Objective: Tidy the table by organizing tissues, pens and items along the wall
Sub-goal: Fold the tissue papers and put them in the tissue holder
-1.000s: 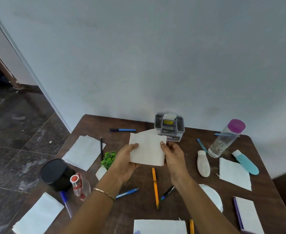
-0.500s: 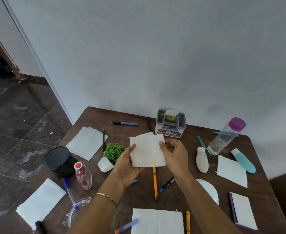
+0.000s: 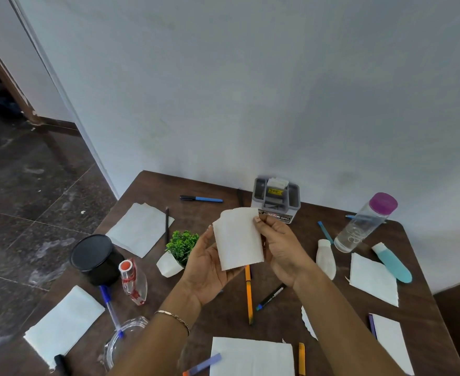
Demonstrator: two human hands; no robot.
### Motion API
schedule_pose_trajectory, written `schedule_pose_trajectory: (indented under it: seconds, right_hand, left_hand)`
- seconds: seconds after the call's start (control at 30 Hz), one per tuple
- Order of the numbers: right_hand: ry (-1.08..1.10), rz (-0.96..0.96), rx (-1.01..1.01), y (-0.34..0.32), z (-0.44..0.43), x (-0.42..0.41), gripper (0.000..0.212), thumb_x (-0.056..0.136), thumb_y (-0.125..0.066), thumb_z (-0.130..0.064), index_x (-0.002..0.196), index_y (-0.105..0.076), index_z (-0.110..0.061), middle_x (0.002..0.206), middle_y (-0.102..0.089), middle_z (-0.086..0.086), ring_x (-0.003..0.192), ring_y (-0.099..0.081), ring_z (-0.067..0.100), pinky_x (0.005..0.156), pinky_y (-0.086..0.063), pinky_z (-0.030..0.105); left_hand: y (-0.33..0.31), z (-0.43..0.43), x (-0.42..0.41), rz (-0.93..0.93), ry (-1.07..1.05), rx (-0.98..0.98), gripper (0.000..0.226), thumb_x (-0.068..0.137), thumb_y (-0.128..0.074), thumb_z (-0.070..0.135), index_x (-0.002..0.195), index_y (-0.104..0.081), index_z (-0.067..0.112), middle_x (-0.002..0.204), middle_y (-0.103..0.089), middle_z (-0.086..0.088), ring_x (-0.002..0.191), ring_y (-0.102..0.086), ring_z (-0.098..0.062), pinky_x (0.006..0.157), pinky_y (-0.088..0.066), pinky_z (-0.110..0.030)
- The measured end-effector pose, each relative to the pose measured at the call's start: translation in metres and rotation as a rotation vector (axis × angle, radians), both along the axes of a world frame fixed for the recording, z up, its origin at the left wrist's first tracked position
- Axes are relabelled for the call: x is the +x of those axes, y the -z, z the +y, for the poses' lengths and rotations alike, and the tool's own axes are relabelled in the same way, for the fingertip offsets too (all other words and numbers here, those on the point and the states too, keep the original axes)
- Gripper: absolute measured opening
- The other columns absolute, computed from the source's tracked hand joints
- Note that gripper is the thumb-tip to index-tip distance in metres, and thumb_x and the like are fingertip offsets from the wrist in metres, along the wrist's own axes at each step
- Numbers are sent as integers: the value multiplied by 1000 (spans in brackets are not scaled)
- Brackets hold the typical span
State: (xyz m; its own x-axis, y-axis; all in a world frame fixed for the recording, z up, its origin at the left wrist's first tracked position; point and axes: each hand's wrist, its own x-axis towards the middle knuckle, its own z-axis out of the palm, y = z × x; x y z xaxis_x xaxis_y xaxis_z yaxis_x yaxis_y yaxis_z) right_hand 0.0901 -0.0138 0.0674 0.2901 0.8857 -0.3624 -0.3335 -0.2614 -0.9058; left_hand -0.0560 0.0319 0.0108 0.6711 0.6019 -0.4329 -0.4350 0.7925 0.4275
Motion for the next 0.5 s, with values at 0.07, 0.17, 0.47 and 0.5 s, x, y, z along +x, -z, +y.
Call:
schedule_pose_trajectory:
  seconds: [0.07, 0.17, 0.47, 0.5]
  right_hand:
    - [-10, 67, -24, 0, 1, 6, 16, 98, -49, -21, 102, -65, -20, 106, -69, 2, 105, -62, 22, 94, -51, 44]
    - [-13, -22, -49, 3, 3, 11, 15, 98, -50, -21, 102, -65, -22, 101, -69, -2, 96, -64, 17, 84, -55, 35]
    - [37, -302, -73, 13, 8, 16, 12, 94, -58, -27, 103, -65, -23, 101, -65, -5, 87, -60, 12, 70, -47, 22]
    - [39, -288, -75, 13, 8, 17, 9, 94, -59, -27, 100, -65, -25, 103, -65, -3, 88, -60, 13, 70, -48, 22]
  left_hand:
    - [-1, 0, 0, -3, -8, -8, 57, 83, -53, 52, 121, -67, 11, 131, -59, -19, 115, -60, -37, 98, -45, -49]
    - [-4, -1, 2, 20, -20, -42, 60, 83, -55, 51, 122, -65, 7, 127, -62, -19, 110, -63, -36, 92, -52, -48]
    - [-8, 0, 14, 99, -21, -27, 45, 76, -68, 13, 120, -59, 5, 118, -67, -19, 115, -60, -36, 84, -57, -46]
    - [-8, 0, 14, 102, -18, -22, 44, 75, -67, 11, 119, -59, 4, 116, -68, -19, 113, -61, -35, 83, -57, -45]
